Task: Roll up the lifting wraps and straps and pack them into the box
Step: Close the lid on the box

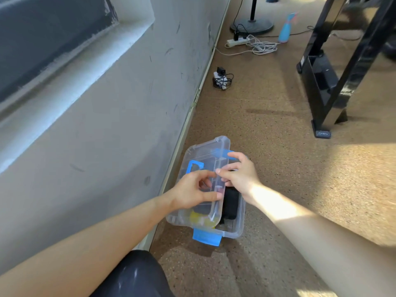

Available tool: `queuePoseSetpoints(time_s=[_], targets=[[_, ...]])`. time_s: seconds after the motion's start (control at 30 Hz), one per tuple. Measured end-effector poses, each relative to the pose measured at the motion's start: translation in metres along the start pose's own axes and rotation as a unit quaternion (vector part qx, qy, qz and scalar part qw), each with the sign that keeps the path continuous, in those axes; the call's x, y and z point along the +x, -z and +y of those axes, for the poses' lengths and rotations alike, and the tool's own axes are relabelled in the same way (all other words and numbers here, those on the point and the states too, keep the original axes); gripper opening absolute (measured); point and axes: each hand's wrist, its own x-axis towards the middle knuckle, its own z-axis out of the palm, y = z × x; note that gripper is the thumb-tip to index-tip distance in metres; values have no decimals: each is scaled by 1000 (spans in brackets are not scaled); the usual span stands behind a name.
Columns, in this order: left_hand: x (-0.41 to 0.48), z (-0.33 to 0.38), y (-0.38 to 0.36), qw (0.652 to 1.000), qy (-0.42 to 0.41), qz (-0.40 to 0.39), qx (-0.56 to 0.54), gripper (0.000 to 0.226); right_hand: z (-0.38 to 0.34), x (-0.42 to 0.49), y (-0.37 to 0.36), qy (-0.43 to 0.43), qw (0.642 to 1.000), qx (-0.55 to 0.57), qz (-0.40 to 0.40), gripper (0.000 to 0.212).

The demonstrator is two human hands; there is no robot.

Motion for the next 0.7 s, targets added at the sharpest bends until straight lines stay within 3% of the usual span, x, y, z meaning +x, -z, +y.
queuePoseSetpoints(time_s=[0.1,0.2,0.3,0.43,0.53,0.7], targets=[[5,-20,7,994,0,54,91,57,10,0,14,0,998,-48,29,65],[10,-42,18,971,94,134,172,70,27,-3,28,-12,992,-105,64,66],[12,-56,19,964,183,72,179,85,41,-5,34,-5,981,-166,100,65],[14,-55,11,979,162,37,115,62,50,-7,37,25,968,-228,105,61],[18,-57,10,982,161,46,84,67,61,-4,44,32,965,-249,72,71],[20,-66,7,982,156,42,95,70,69,0,57,45,956,-290,23,63]])
